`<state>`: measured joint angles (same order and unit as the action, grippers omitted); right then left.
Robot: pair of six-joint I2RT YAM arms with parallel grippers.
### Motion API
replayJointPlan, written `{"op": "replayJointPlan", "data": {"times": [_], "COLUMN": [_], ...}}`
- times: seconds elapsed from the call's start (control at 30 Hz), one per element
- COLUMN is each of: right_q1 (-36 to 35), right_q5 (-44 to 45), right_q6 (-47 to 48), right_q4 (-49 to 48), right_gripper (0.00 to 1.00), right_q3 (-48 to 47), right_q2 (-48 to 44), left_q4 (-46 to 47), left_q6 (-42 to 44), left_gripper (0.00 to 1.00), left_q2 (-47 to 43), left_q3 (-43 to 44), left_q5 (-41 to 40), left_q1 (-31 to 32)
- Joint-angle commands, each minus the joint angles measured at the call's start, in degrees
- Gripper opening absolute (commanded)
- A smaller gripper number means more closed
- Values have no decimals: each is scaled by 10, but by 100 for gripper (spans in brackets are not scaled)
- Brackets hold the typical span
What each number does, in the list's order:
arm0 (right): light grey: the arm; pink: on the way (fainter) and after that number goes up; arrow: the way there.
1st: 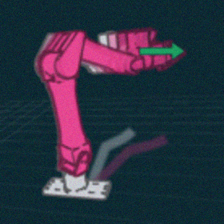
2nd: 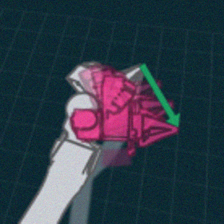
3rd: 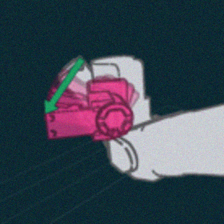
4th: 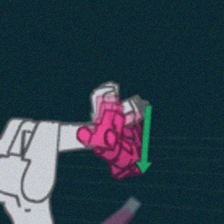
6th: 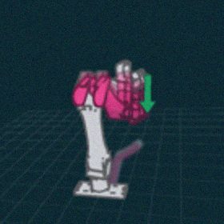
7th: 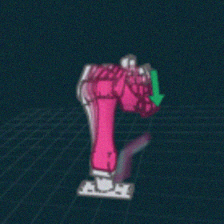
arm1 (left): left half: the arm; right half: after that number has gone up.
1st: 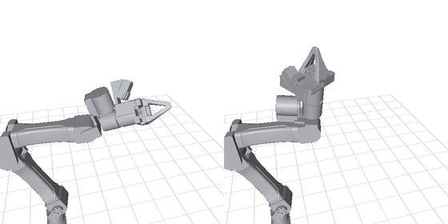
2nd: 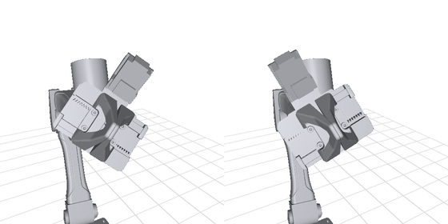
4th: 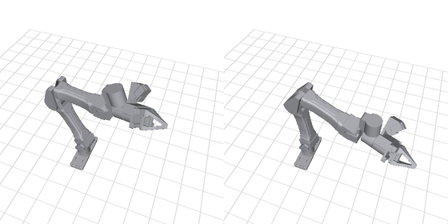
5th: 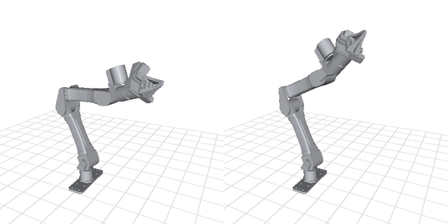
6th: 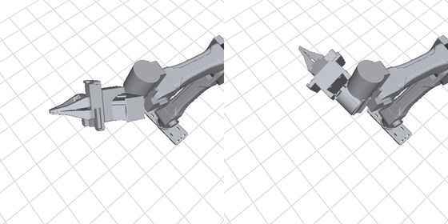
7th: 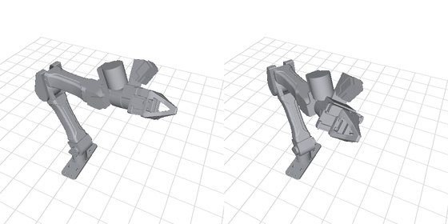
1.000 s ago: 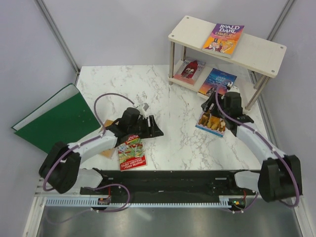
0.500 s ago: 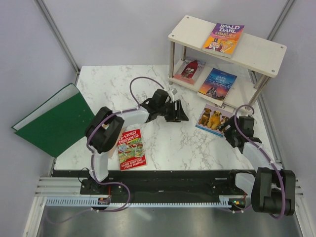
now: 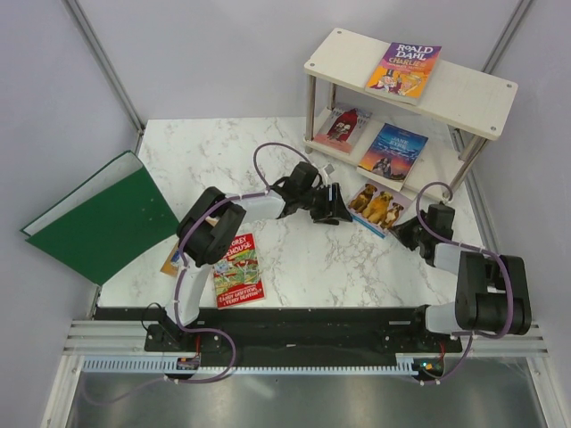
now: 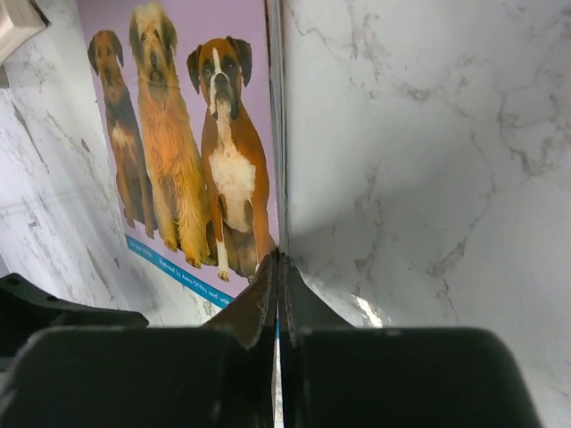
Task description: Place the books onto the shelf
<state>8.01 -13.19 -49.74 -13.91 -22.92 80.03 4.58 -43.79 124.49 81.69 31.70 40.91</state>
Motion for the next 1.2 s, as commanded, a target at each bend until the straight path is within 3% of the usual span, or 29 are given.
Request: {"op": "replayJointPlan", "data": {"times": [0.0, 0.3, 0.47, 0.53, 0.57, 0.67, 0.7, 0.77, 0.8, 0.87, 0.93, 1.17], "right_q1": [0, 0, 0, 0, 0, 0, 0, 1, 1, 1, 2, 3], "right_q5": [-22, -104, -156, -135, -124, -92, -82, -66, -58, -35, -17, -8], "right_q6": [13, 64, 89, 101, 102, 86, 79, 64, 62, 57, 54, 15], "right_q4": [-16, 78, 162, 206, 209, 195, 173, 154, 143, 128, 110, 12], "right_gripper": [0, 0, 0, 0, 5, 39, 46, 62, 65, 76, 79, 81], "right_q3": [36, 26, 28, 33, 41, 54, 56, 56, 50, 38, 28, 16], "right_q2": [-25, -131, -190, -210, -213, -199, -185, -169, -152, -133, -105, 5], "left_q4": [-14, -42, -103, -102, -99, -75, -52, -55, -83, -119, -162, -204], "left_q6": [13, 68, 113, 114, 116, 117, 118, 122, 122, 135, 157, 179], "left_gripper": [66, 66, 66, 67, 67, 65, 52, 10, 2, 2, 2, 2], "left_q2": [-28, -94, -136, -142, -144, -138, -136, -120, -97, -70, -36, 33], "left_q3": [-5, -44, -55, -72, -75, -74, -66, -41, -3, 65, 101, 182], "left_q5": [0, -49, -79, -74, -73, -74, -72, -79, -91, -110, -144, -197], "left_q1": [1, -9, -24, -33, -39, -42, -41, -37, -36, -24, -11, 58]}}
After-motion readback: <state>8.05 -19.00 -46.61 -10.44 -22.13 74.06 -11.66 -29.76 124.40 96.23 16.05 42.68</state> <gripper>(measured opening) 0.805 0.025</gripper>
